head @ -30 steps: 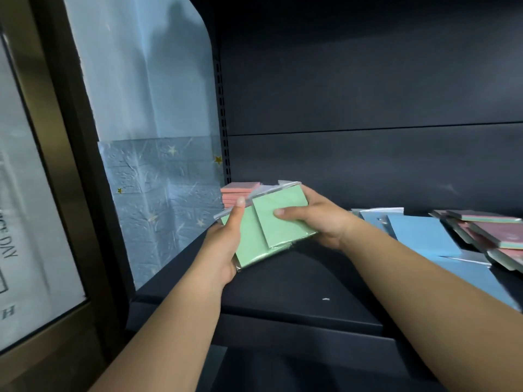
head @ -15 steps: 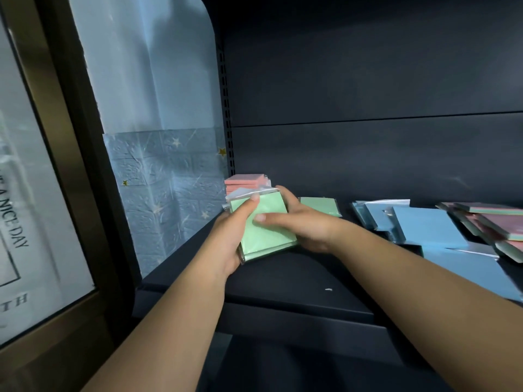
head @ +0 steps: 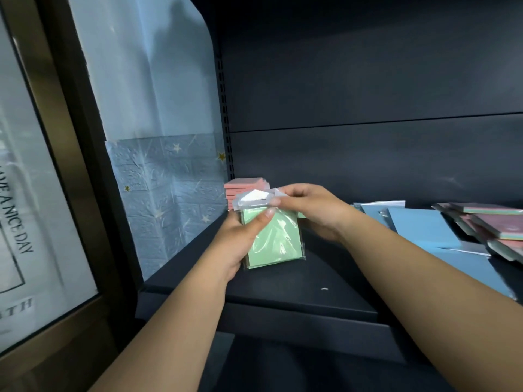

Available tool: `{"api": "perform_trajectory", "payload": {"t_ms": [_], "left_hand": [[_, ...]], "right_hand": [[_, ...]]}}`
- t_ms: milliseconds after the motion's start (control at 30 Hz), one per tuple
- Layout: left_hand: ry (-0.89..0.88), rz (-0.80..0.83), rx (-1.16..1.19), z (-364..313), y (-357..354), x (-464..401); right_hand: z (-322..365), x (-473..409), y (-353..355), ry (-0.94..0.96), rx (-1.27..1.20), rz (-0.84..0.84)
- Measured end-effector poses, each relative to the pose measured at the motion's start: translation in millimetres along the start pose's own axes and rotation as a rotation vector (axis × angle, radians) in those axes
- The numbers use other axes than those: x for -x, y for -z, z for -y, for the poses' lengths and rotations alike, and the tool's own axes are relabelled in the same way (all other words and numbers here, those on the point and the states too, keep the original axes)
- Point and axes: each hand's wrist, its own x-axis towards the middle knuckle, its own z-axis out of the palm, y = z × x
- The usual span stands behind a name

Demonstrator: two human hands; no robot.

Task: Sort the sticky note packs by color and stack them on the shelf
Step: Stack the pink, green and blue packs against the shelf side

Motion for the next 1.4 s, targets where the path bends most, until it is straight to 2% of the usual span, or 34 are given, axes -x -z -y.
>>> {"api": "perform_trajectory", "payload": {"t_ms": [133,400,600,733,767,900,1000,1100,1200,1300,1400], "left_hand": [[-0.013,0.03,-0.004,-0.3,-0.4,-0.1],[0.009,0.096,-0.066,-13.7,6.9,-23.3],[0.034,0.121,-0.071,4.9,9.8,-30.0],[0.033,0.104,-0.048,4.1,10.4,-33.3],[0.039,0.095,-0.035,4.1,10.8,-34.1],[0.06,0.062,0.003,5.9,14.8,-37.3],[0.081,0.042,0.029,7.7,17.4,-39.7],[0.09,0.049,0.049,8.4,18.7,-42.2],[0.093,0.055,0.058,9.8,19.2,-43.3],[0.095,0.059,0.07,11.2,19.8,-44.8],[0.093,0.055,0.06,11.3,19.7,-45.3]], "right_hand": [[-0.1,-2.9,-1.4,0.0,-0.088,-0.121],[1.3,-21.5,-6.1,0.013,-0.208,-0.255],[-13.6,-30.6,-3.6,-0.043,-0.092,-0.222],[-4.0,-31.1,0.5,-0.074,-0.101,-0.119],[-2.3,-31.5,4.7,-0.081,-0.111,-0.14],[-5.5,-38.5,44.4,-0.177,-0.171,-0.451],[-19.7,-42.9,70.7,-0.318,0.159,-0.547],[-28.3,-46.7,71.6,-0.442,0.517,-0.481],[-33.5,-56.8,65.3,-0.548,0.756,-0.427],[-38.0,-67.8,61.1,-0.65,0.884,-0.374],[-42.1,-72.4,63.7,-0.631,0.782,-0.422]]}}
